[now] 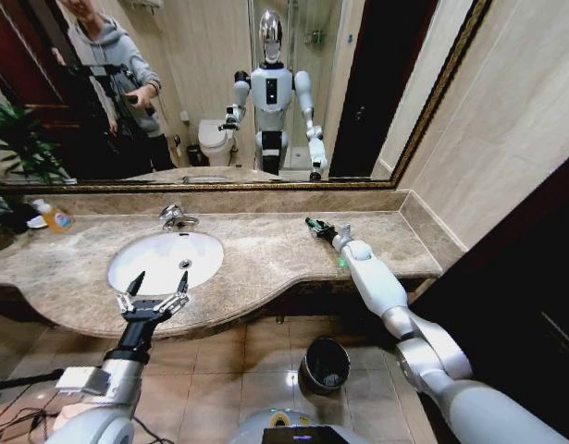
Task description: Pick up the trash from the sink and place it in the trash bin.
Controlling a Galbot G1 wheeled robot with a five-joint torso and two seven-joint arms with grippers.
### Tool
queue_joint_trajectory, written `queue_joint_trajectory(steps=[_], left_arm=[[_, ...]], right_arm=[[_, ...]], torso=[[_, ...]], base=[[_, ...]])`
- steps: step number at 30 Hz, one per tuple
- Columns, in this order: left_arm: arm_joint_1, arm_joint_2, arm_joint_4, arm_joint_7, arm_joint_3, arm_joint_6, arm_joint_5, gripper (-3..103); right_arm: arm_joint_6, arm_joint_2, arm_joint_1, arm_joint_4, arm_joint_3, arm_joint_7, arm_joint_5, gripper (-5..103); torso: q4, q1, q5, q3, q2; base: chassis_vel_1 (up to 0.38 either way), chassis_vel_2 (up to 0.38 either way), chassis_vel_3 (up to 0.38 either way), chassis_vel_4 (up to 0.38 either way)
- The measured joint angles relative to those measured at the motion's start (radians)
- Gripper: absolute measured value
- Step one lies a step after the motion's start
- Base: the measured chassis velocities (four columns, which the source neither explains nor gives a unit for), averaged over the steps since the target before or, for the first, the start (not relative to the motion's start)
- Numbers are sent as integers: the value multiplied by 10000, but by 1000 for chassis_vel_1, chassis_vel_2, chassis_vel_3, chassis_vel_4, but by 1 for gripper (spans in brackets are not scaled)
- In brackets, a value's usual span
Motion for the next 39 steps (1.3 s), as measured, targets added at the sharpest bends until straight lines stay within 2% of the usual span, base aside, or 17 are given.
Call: queue_joint_trajectory(steps=[1,4,5,7,9,12,18,22,25,26,30,31,33,34,36,37,39], left_arm=[[0,0,0,0,0,0,0,100],[0,0,0,0,0,0,0,100],[0,0,0,0,0,0,0,100],[0,0,0,0,0,0,0,100],[-1,0,0,-1,0,0,0,100],[0,0,0,0,0,0,0,100],[0,0,0,0,0,0,0,100],[-1,0,0,0,0,0,0,100],[0,0,1,-2,0,0,0,100],[0,0,1,-2,0,0,0,100],[-1,0,0,5,1,0,0,100],[0,0,0,5,1,0,0,100],[0,1,1,0,0,0,0,100],[0,1,1,0,0,0,0,100],[0,1,0,0,0,0,0,100],[0,0,0,1,0,0,0,100],[0,-1,1,0,0,0,0,100]], right_arm=[[-29,-28,-50,76,5,10,9,33],[-84,-97,-191,262,17,24,23,33],[-147,-160,-325,458,28,25,35,25],[-197,-201,-421,597,44,30,45,25],[-283,-267,-668,938,109,90,81,14],[-436,-386,-1132,1651,222,265,402,9],[-93,-926,-2181,3472,447,422,1150,9],[-36,-1472,-3207,5316,695,974,1844,9],[-500,-1723,-5135,7672,1584,1405,2695,9],[-500,-1723,-5135,7672,1584,1405,2695,9],[-466,-1572,-7596,9638,3094,1418,2856,9],[-349,-1422,-8503,10222,3479,1315,2841,9],[173,-946,-10232,11204,4168,1016,2694,9],[173,-946,-10232,11204,4168,1016,2694,9],[822,-595,-10880,11293,4168,750,2579,9],[1512,-183,-11293,11176,4168,599,2470,9],[1803,75,-11576,11136,4203,544,2401,9]], torso=[[0,0,0,0,0],[0,0,0,0,0],[1,0,1,0,0],[1,0,0,0,0],[0,0,0,0,0],[2,0,1,0,0],[0,0,2,1,0],[0,0,0,1,-1],[2,-1,4,0,0],[2,-1,4,0,0],[-2,-2,-7,-2,1],[-5,-2,9,-1,1],[-8,-3,-8,-3,2],[-8,-3,-8,-3,2],[-5,-4,0,-2,2],[5,-2,1,-2,2],[5,-2,1,-2,1]], base=[[0,0,0,0],[0,0,0,0],[0,0,0,0],[0,0,0,0],[0,0,0,0],[0,0,0,0],[0,0,0,0],[0,0,0,0],[0,0,0,0],[0,0,0,0],[0,0,0,0],[0,0,0,0],[0,0,0,0],[0,0,0,0],[0,0,0,0],[0,0,0,0],[0,0,0,0]])
